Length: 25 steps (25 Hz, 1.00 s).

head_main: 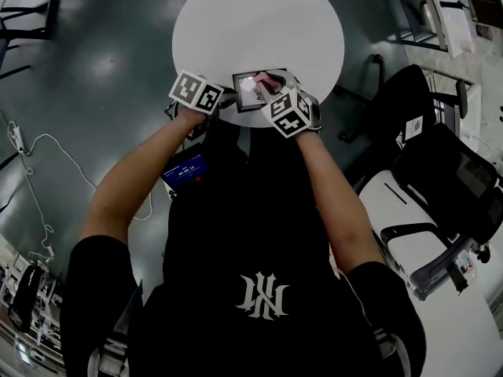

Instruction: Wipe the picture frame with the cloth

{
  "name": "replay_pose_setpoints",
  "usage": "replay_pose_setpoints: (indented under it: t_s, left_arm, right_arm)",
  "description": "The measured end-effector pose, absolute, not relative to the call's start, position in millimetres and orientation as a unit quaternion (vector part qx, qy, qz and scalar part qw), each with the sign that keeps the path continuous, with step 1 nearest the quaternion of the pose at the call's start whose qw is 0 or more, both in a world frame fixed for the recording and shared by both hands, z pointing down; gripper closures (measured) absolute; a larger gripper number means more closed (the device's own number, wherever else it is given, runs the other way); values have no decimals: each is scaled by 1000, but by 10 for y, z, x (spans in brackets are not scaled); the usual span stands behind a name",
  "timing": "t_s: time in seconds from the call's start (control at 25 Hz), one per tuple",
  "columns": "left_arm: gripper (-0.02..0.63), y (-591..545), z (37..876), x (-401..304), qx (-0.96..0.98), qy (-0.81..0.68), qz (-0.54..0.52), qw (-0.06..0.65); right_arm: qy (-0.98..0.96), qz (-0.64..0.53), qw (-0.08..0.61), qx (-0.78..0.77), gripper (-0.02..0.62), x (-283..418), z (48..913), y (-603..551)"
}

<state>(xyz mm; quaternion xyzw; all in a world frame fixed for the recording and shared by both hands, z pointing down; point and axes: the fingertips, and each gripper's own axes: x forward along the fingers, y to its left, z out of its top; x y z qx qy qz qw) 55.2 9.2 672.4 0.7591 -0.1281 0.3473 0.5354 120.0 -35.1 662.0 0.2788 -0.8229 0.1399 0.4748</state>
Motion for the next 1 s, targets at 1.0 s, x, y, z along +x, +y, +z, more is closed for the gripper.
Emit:
replay_pose_setpoints:
  t_s: [1.0]
  left_arm:
    - [540,93,6711,573,762,-129,348,531]
  right_arm:
    - [-774,124,526,330,512,1806,6558,-519]
